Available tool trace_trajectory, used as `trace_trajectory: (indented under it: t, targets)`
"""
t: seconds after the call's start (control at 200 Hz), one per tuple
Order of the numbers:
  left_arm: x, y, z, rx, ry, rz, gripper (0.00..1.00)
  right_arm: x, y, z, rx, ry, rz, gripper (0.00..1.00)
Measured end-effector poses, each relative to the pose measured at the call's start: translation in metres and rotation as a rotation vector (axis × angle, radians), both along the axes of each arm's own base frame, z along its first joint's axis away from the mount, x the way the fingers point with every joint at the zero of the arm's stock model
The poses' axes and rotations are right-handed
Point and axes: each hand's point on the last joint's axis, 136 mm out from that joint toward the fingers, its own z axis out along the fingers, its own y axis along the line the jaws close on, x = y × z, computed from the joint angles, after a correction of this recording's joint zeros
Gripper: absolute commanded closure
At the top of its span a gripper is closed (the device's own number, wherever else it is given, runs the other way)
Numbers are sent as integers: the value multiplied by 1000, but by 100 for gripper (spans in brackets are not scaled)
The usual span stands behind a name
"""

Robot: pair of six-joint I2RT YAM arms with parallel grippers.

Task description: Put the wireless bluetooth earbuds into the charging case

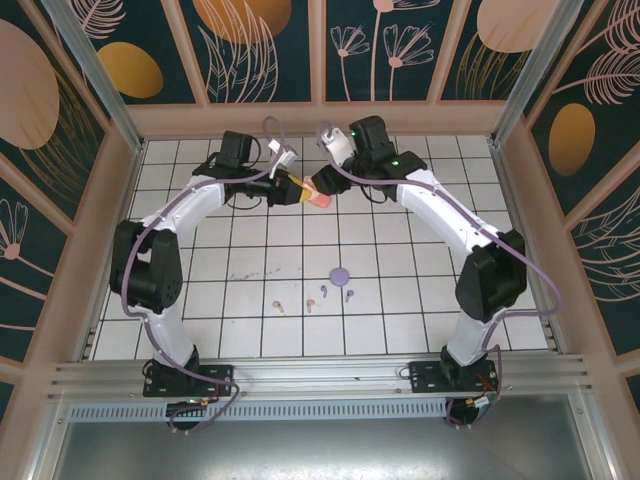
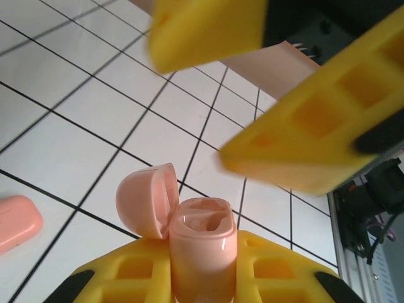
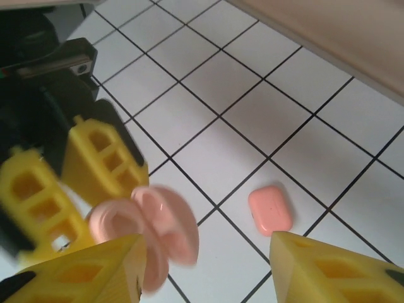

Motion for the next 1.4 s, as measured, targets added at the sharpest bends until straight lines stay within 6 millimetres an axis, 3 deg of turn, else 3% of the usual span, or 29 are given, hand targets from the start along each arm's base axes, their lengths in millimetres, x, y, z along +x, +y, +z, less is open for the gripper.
trace_trajectory:
  t: [0.195,0.33,0.43,0.505,0.851,1.051,1.196,1.401]
  targets:
    - [7,25,29,-49,-117,119,100,-37,-25,45,115,-15,-75,41]
    - [5,34,57,-84,-233,209,100,-54,-41,45,190,40,-167,41]
    - [5,44,77,-109,-323,308,100,-65,-45,17,207,136,-253,41]
    - [4,55,90,-127,-387,396,100,-79,-38,-13,190,224,-291,42]
    - [-11,113,145,-244,-595,774,100,-171,55,-121,-7,447,-189,46]
    - [-17,136,169,-304,-647,907,100,-212,78,-193,-204,501,-143,48]
    - [-18,148,175,-320,-656,979,100,-216,92,-215,-276,504,-133,49]
    - [-16,156,175,-316,-658,1032,100,-214,115,-215,-285,489,-109,52]
